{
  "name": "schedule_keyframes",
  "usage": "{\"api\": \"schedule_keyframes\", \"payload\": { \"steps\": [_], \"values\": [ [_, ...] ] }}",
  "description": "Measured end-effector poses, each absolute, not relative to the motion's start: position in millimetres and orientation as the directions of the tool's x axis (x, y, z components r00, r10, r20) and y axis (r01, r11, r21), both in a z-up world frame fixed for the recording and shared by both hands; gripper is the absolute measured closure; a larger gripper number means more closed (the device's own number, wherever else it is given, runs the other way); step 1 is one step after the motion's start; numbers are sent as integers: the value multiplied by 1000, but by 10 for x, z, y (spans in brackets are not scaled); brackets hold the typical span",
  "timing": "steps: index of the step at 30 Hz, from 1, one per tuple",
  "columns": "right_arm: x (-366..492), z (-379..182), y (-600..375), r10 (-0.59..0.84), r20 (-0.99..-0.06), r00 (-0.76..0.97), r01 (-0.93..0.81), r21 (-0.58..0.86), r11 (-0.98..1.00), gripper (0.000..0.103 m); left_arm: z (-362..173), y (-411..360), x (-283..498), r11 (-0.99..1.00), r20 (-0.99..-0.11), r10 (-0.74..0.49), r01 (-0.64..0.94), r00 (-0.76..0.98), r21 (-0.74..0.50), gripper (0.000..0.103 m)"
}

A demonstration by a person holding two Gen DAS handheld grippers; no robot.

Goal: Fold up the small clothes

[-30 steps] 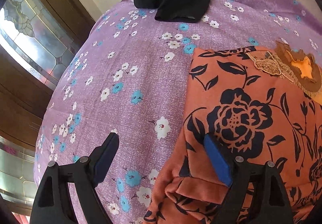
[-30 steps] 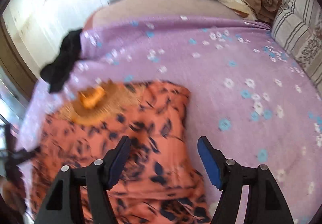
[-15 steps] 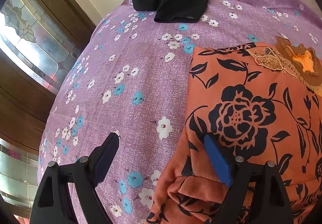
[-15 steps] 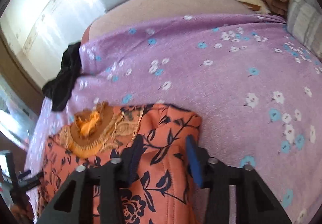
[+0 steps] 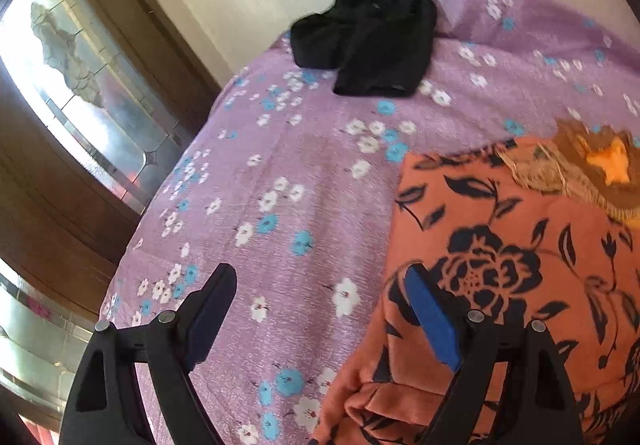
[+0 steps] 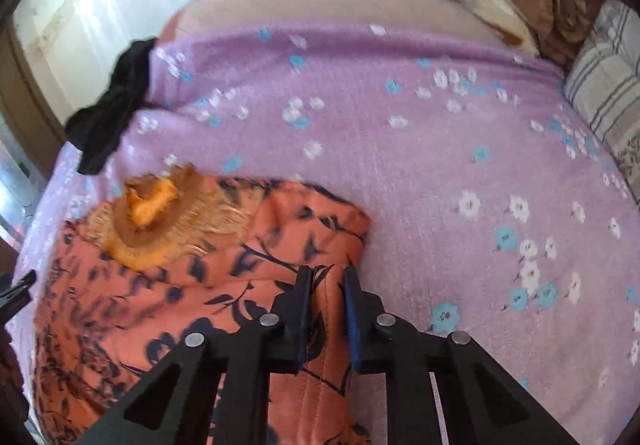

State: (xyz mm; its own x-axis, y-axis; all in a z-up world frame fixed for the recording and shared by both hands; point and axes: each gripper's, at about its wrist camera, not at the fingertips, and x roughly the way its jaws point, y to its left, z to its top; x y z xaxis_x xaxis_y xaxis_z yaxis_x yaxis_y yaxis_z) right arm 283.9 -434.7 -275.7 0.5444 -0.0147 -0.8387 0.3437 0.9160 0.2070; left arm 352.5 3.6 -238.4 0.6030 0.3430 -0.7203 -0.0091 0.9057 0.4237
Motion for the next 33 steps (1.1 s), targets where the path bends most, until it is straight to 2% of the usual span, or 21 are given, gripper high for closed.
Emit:
{"api": "schedule_keyframes", "payload": {
  "steps": [1,3,5,8,11,15,18,22,28,31,32,33],
  "values": [
    [2832,-2798,-4402,12,-833,554,359,252,899,82,-2457,10,3551,901,-734,347,10,584,434,16],
    [2808,-2714,-4471,30,-817,575,378,298,877,80,-2604,-31,3587,885,-750,373,34,546,464,16],
    [2731,-2547,-4507,5,-780,625,393,321,862,80,-2572,-64,3571,874,-730,384,32,565,485,16],
    [2548,-2294,-4524,-57,-693,719,389,333,859,76,-2455,-72,3523,900,-731,337,25,593,435,16],
    [2548,-2173,-4380,-8,-648,761,297,338,893,71,-2336,-157,3433,924,-725,266,46,636,380,16],
    [2673,-2260,-4021,130,-691,711,184,361,914,71,-2306,-345,3337,926,-714,216,93,666,367,16],
    [2749,-2406,-3696,166,-751,640,140,326,935,71,-2401,-419,3350,928,-740,203,116,641,355,16],
    [2816,-2777,-3570,187,-830,526,182,325,928,71,-2520,-427,3408,935,-764,201,112,613,336,16],
    [2818,-2846,-3689,245,-804,542,204,408,890,72,-2570,-400,3407,943,-766,198,95,612,319,13],
    [2808,-2845,-3643,231,-803,550,199,394,897,71,-2603,-394,3407,943,-763,198,91,615,319,10],
    [2796,-2832,-3644,227,-802,553,195,389,900,70,-2611,-391,3405,943,-760,201,88,618,321,9],
    [2788,-2832,-3624,233,-793,562,185,396,899,65,-2620,-380,3407,945,-761,198,87,618,317,8]
  ]
}}
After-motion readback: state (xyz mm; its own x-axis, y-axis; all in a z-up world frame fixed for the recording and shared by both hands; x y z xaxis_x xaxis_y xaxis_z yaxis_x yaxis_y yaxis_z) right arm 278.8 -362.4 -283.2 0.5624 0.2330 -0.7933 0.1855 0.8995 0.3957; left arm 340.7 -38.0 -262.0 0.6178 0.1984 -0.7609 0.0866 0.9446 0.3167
